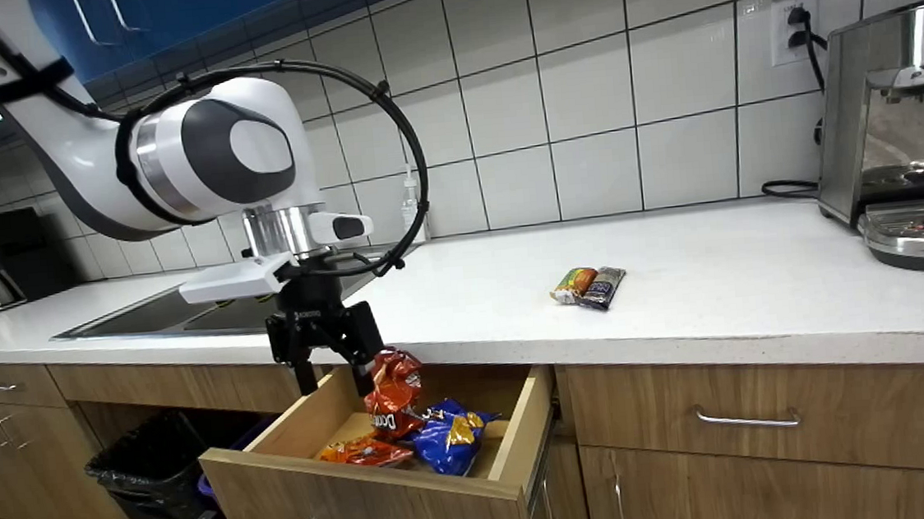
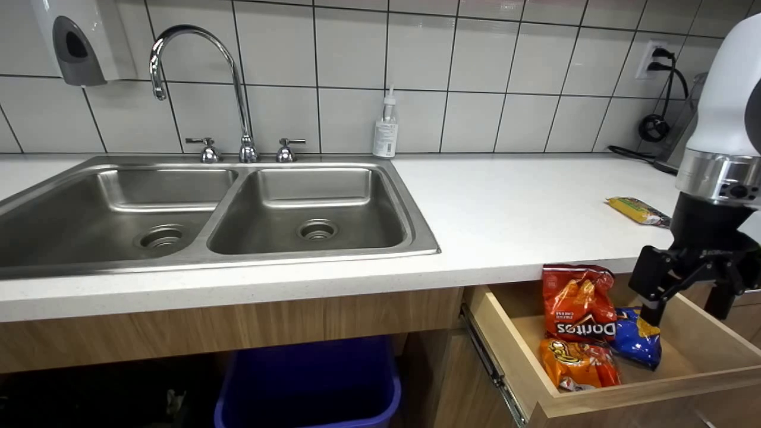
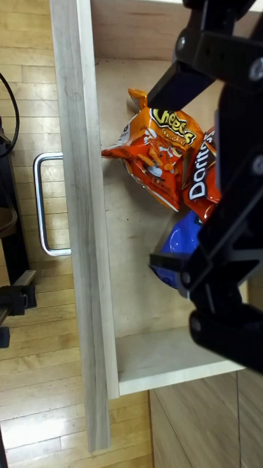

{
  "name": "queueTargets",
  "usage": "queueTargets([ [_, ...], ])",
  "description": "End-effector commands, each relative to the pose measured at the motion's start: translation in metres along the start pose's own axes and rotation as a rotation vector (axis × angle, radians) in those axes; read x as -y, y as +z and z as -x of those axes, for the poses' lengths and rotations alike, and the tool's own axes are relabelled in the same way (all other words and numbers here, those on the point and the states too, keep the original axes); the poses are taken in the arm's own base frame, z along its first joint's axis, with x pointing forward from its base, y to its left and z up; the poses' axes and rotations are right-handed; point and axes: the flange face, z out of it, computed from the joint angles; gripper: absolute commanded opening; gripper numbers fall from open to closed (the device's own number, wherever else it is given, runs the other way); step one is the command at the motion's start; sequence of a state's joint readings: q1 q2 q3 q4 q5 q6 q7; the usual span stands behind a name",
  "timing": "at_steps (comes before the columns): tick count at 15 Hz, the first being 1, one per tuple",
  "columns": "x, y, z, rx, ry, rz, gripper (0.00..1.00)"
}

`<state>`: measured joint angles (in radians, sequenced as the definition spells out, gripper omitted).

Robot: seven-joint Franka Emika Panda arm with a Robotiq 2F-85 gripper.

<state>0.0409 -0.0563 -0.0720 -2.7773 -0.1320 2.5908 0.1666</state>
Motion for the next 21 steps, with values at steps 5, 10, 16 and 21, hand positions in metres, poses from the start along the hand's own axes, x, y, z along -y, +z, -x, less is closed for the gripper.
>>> queueTargets([
  [5, 0.004, 0.014, 0.010, 0.100, -0.061, -0.010, 1.00],
  [10, 0.005, 0.027, 0.017, 0.161, -0.081, 0.009, 1.00],
  [16, 0.004, 0.044, 0.023, 0.222, -0.087, 0.019, 1.00],
  [21, 0.001, 0.057, 0.028, 0.266, -0.081, 0.022, 1.00],
])
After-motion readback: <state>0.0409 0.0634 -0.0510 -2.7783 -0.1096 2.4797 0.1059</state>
